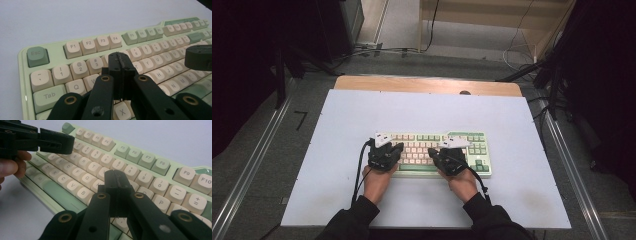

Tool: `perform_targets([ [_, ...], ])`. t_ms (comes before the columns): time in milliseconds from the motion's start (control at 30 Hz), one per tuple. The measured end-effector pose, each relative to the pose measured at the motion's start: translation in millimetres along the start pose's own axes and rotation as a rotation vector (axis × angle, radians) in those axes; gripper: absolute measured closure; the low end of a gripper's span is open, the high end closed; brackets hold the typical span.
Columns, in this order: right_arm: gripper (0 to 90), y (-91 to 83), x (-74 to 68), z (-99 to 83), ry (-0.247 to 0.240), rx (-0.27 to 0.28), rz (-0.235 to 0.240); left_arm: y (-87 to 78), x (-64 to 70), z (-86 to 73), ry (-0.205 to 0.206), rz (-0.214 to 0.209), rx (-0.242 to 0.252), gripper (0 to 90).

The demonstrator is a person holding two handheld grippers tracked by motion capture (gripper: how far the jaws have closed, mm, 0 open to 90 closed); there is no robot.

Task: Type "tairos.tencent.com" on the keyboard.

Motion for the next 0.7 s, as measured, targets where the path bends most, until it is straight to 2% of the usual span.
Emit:
perform_targets([
  [700, 87.4, 4.8, -6.8, -3.6, -0.014, -0.015, 0.008, -1.5, -1.1, 0.2, 0.004, 0.005, 0.003, 90.0],
])
Point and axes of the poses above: each handheld gripper's, and its own axes: y roughly forward along the jaws, z roughly out of its top, x roughly to its right, the point moved 7 cm from there along y, roughly forward along the jaws, and after that the axes turned 1 degree about x, right-handed, at the moved point
